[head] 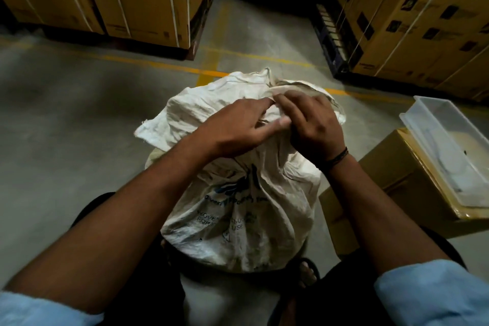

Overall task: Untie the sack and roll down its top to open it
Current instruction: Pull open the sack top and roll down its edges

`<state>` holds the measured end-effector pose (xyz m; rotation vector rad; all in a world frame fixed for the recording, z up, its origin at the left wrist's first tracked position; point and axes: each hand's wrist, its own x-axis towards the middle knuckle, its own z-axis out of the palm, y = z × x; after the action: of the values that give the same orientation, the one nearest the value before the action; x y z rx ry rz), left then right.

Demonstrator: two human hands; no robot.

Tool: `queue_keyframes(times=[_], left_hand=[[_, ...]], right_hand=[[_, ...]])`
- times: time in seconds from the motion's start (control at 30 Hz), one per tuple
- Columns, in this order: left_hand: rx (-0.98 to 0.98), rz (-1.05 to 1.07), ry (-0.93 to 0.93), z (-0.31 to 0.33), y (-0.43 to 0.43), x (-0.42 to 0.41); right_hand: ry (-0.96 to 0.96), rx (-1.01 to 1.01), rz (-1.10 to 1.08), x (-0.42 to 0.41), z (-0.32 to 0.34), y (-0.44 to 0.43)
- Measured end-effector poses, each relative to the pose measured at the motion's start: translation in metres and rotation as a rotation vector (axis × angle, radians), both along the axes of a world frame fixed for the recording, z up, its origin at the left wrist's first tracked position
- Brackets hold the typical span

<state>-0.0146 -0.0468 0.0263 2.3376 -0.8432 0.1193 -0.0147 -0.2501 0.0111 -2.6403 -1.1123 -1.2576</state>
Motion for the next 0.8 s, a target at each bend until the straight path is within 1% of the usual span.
queue_keyframes(times=[0.07,0.13,0.23,0.33,0.37,0.43,0.47,0.5,0.57,0.63,0.73,0.8], left_hand=[[0.038,0.033,-0.027,-0.003,0.0,0.004],[0.099,0.073,-0.096,-0.007,0.003,0.009],[0.103,0.107,-0.206,-0.014,0.01,0.013],[0.145,0.125,-0.415,-0.019,0.009,0.009],[0.168,0.119,-0.465,-0.019,0.008,0.008],[0.219,0.105,-0.539,-0.019,0.006,0.007],[0.242,0.104,-0.559,-0.018,0.004,0.007],[0.256,0.108,-0.563,-0.016,0.003,0.006],[0.254,0.104,-0.519,-0.012,0.0,0.006],[0.221,0.114,-0.432,-0.01,0.001,0.005],[0.157,0.135,-0.253,-0.009,0.006,0.006],[0.235,0.111,-0.12,-0.008,0.011,0.008]], right_hand=[[0.057,-0.012,0.004,0.001,0.006,0.002],[0.177,-0.025,-0.031,0.0,0.009,0.009],[0.452,-0.006,-0.073,-0.002,0.01,0.012],[0.716,0.079,-0.01,-0.003,0.01,0.01],[0.755,0.094,-0.007,-0.001,0.01,0.008],[0.773,0.096,-0.013,0.0,0.014,0.006],[0.76,0.088,-0.01,-0.001,0.015,0.005],[0.702,0.065,-0.015,-0.003,0.015,0.005],[0.463,-0.004,-0.042,-0.008,0.013,0.006],[0.25,-0.025,-0.045,-0.012,0.013,0.01],[0.025,0.048,-0.025,-0.015,0.009,0.005],[-0.091,0.079,-0.051,-0.013,0.006,-0.003]])
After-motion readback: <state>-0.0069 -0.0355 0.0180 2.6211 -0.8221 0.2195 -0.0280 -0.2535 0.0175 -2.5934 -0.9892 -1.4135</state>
